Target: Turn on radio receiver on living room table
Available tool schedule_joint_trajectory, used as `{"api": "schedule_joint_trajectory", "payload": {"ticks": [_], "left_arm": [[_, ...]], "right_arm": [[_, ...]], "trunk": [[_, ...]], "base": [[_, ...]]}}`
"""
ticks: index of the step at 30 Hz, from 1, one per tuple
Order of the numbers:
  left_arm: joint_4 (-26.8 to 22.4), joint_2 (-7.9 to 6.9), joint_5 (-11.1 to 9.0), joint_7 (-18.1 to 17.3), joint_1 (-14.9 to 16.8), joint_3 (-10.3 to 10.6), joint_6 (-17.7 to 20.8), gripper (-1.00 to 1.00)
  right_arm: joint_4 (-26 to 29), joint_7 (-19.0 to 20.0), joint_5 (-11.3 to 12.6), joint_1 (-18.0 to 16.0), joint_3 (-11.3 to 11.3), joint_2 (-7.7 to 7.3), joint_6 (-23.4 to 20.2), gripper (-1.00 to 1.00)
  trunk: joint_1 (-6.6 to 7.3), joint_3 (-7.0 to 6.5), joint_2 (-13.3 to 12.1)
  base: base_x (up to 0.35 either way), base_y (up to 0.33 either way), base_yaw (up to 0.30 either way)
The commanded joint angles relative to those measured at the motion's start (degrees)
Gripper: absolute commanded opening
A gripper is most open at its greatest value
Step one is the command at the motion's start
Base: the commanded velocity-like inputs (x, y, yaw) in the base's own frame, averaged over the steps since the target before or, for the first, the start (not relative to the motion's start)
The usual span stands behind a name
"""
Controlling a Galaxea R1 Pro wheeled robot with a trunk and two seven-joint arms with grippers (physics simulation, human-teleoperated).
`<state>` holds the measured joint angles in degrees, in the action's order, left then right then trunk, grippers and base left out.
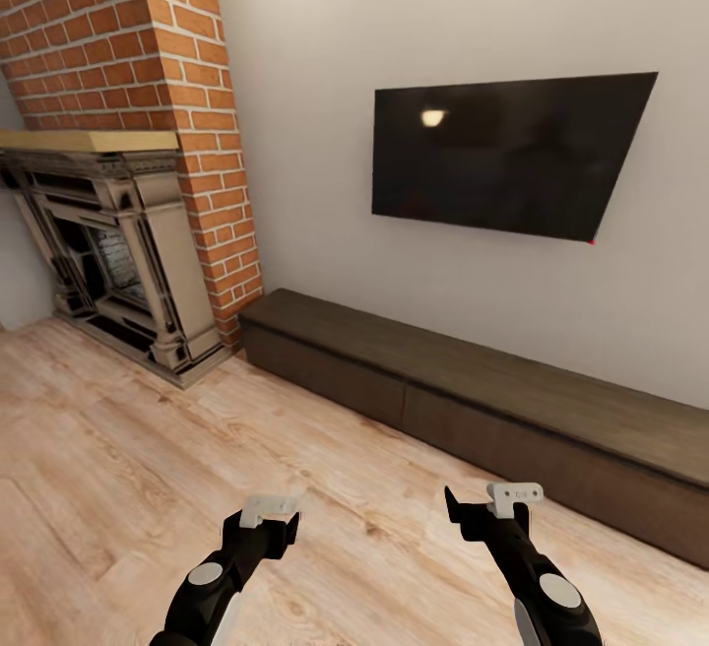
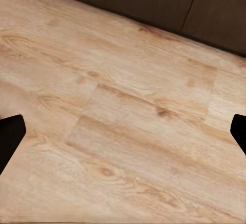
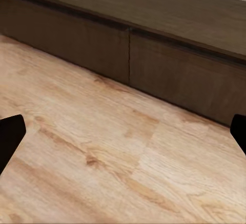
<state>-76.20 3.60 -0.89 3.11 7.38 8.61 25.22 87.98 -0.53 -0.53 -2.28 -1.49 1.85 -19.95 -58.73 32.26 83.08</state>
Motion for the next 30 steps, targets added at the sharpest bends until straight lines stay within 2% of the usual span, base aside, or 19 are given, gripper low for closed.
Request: {"api": "schedule_joint_trajectory", "payload": {"ticks": [1, 30], "left_arm": [[0.00, 0.00, 0.01, -0.01, 0.00, 0.00, 0.00, 1.00], [0.00, 0.09, 0.01, -0.03, 0.00, 0.00, 0.00, 1.00]], "right_arm": [[0.00, 0.00, 0.00, 0.01, 0.00, 0.01, 0.00, 1.00], [0.00, 0.00, 0.00, 0.01, 0.00, 0.09, 0.00, 1.00]], "trunk": [[0.00, 0.05, 0.00], [0.00, 1.50, 0.00]], "base": [[0.000, 0.000, 0.259], [0.000, 0.000, 0.249]]}}
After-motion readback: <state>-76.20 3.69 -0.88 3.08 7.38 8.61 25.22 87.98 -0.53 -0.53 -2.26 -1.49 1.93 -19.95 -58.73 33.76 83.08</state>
